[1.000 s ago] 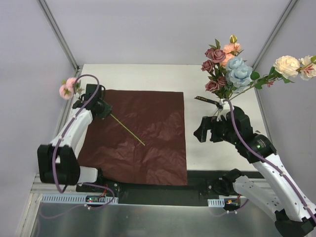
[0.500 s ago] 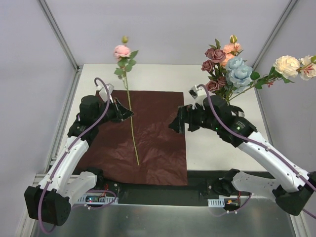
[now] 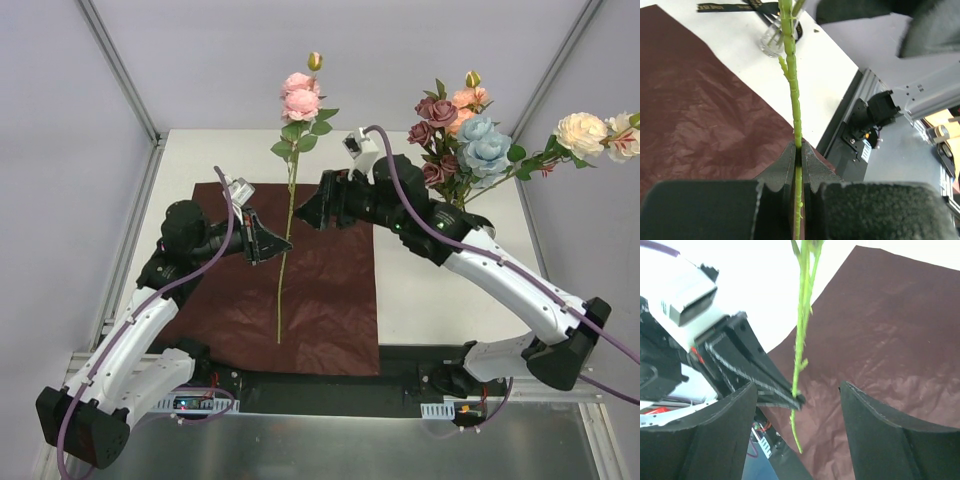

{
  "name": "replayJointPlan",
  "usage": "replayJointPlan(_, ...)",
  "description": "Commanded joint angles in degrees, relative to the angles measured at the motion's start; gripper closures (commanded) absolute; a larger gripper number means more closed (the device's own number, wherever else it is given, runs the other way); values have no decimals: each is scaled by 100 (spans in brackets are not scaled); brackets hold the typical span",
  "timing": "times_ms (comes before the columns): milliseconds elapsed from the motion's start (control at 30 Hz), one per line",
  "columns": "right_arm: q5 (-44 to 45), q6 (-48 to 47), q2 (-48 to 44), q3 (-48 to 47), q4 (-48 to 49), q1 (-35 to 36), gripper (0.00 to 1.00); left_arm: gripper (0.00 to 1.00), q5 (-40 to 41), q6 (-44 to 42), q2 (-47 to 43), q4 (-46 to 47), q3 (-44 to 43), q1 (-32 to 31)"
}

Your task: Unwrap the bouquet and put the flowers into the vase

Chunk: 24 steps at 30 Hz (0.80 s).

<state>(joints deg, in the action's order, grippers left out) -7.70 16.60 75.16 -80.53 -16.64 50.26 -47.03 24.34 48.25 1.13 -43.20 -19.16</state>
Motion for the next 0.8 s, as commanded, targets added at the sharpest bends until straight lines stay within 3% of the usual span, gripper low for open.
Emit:
replayJointPlan(0,85,124,428,-559,425,133,34,100,-263,-166,-158,353,75,-185)
replayJointPlan(267,366,-157,755,-964,127,318,60,100,-281,-184,-299,362,101,-246)
replayJointPlan(433,489,-227,755,-894,126,353,68,100,-377,-166,-202,362,84,-264)
replayJointPlan(667,410,-341,843,-877,161,362,71,100,-501,-166,-123,388,84,-282)
replayJointPlan(767,349,-447,817,-850,223,370,82,100,-527,-175,-114,388,75,-290)
